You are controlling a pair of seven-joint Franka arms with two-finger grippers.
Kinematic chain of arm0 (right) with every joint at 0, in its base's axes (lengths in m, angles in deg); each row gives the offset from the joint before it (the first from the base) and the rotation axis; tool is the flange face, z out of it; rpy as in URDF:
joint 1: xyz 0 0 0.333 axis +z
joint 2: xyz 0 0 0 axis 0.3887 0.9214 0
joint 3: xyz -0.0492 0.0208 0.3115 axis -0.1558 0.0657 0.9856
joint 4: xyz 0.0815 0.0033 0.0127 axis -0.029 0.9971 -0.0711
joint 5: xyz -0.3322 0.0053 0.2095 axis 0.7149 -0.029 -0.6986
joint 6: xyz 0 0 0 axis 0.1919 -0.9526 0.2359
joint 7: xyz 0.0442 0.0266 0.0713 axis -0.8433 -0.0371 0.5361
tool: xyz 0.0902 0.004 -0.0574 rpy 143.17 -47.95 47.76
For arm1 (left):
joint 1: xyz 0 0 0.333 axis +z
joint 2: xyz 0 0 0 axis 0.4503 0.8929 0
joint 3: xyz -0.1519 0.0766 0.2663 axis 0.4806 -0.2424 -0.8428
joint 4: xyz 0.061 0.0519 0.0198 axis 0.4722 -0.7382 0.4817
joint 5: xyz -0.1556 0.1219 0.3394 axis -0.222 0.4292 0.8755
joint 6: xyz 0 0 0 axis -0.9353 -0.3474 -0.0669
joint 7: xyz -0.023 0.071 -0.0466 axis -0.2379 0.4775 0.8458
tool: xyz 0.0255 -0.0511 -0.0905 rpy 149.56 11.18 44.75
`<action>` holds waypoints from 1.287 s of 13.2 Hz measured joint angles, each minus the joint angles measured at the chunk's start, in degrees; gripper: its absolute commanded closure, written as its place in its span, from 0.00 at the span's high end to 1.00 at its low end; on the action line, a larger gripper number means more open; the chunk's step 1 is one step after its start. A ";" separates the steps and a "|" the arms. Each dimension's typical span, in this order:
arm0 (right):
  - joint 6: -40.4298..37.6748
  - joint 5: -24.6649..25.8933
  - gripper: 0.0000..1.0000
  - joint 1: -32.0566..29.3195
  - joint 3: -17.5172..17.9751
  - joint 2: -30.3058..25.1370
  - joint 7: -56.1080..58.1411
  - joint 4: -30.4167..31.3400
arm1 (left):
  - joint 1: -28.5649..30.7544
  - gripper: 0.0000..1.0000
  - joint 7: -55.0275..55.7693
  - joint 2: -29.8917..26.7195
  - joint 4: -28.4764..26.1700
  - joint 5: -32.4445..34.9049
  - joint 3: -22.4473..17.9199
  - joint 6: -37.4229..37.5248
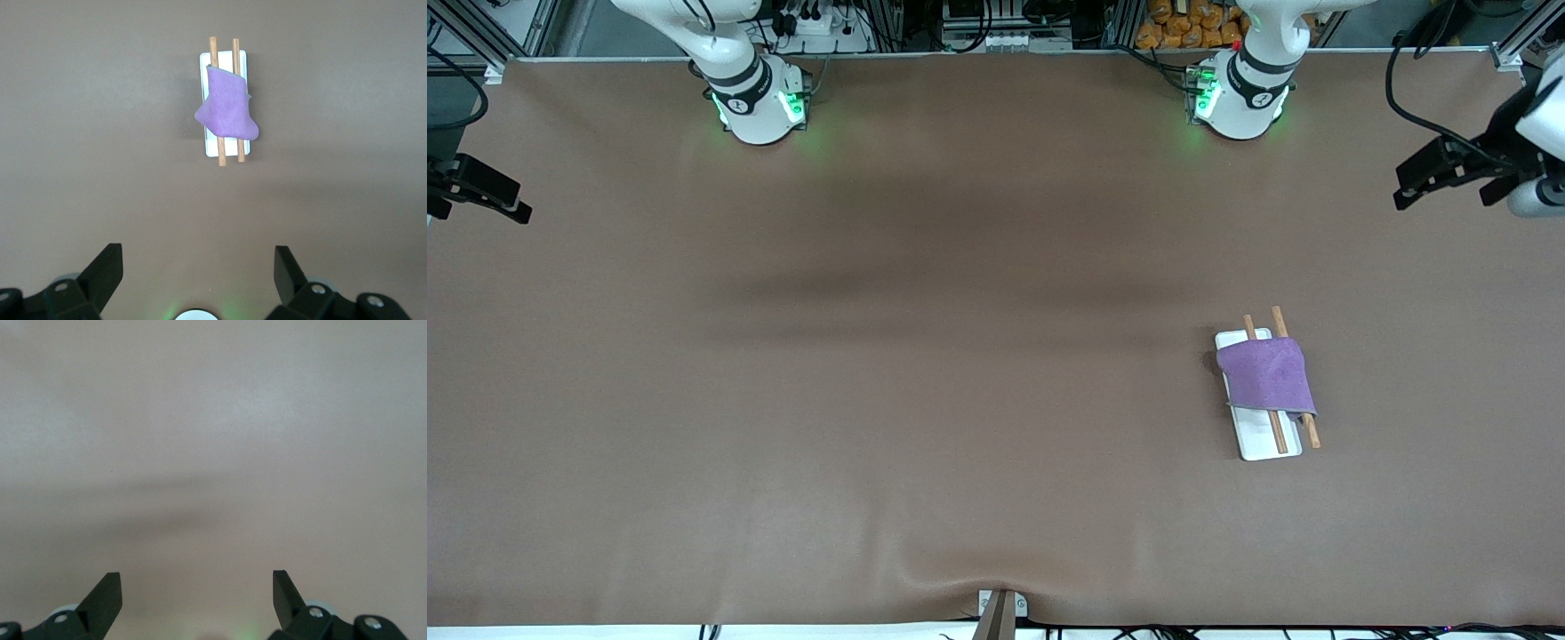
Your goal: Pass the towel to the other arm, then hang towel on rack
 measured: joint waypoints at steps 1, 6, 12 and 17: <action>0.00 0.00 1.00 0.00 0.02 0.00 0.00 0.00 | -0.23 1.00 0.06 -1.20 -1.29 0.00 -0.15 -0.10; 0.14 -0.01 1.00 0.00 0.15 0.00 0.00 -0.01 | -5.33 1.00 0.11 -7.09 -10.47 0.00 -6.34 -4.30; 0.18 -0.01 1.00 0.00 0.15 0.00 -0.01 -0.03 | -5.75 1.00 3.45 -7.36 -11.96 0.00 -7.24 -6.38; 0.20 -0.01 1.00 0.00 0.15 0.00 -0.01 -0.03 | -6.16 1.00 4.12 -7.13 -11.96 0.00 -7.41 -6.69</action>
